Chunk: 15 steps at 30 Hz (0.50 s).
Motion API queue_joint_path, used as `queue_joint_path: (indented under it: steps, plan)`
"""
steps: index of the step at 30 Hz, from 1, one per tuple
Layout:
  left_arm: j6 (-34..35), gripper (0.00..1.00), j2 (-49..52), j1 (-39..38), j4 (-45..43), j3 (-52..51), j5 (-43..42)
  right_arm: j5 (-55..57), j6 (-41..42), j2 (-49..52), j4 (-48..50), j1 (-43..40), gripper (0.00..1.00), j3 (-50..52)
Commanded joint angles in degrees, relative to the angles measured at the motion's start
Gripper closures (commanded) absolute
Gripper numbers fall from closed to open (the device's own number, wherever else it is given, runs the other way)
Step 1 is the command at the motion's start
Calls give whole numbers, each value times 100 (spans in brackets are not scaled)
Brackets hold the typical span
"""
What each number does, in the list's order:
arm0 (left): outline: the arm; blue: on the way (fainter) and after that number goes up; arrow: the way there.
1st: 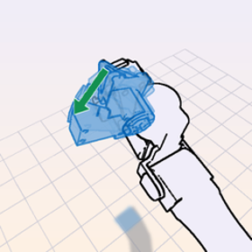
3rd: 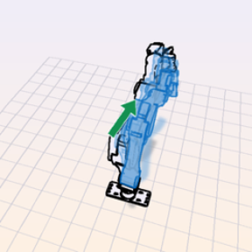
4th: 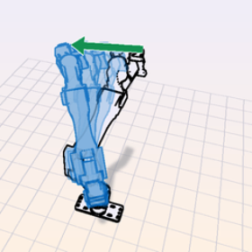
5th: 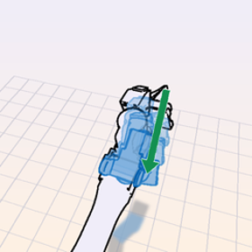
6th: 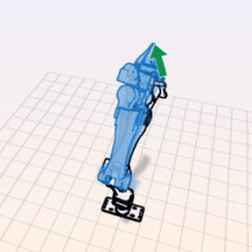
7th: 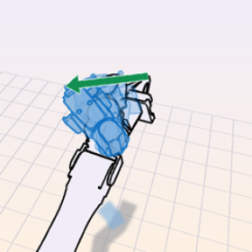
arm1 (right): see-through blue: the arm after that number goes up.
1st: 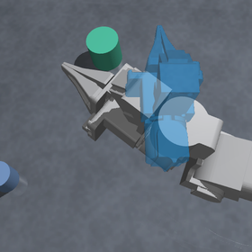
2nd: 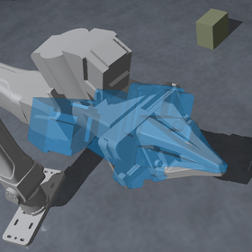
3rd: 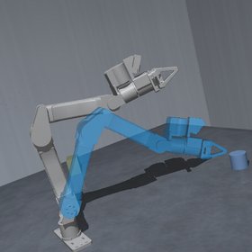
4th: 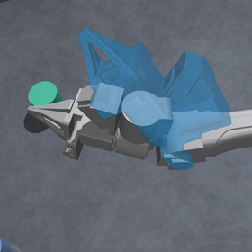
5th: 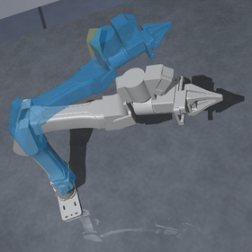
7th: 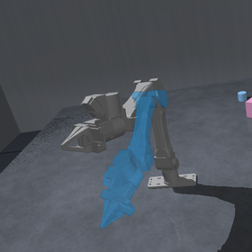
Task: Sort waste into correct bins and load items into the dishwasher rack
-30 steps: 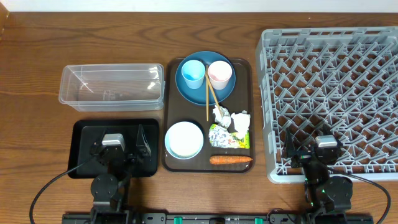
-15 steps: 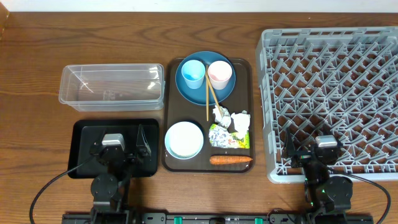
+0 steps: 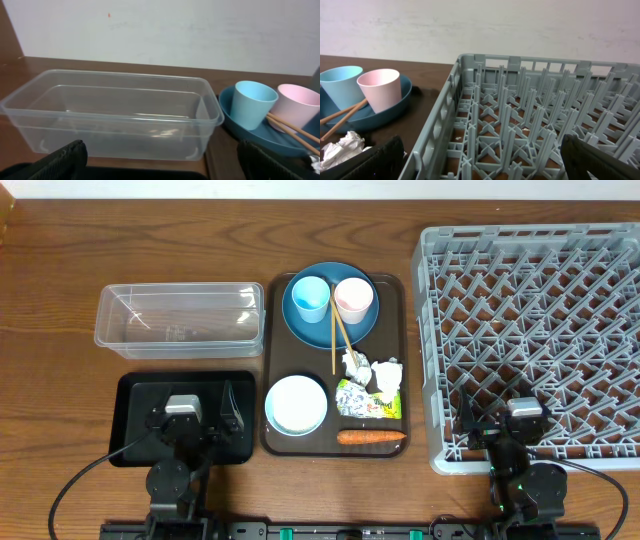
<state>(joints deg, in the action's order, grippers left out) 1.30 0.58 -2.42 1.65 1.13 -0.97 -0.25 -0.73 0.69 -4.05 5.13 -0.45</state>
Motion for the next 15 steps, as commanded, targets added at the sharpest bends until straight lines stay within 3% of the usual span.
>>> queue_joint_path:
  steps: [1,5,15]
  plan:
    - [20,2,-24,20,269,-20,-367,-17,-107,-37,-20,-46,1,15]
    - [310,2,-13,20,557,232,-555,-20,-107,-37,-22,-46,1,15]
    - [308,2,358,20,1784,1596,-1268,-20,-107,-37,-22,-46,1,15]
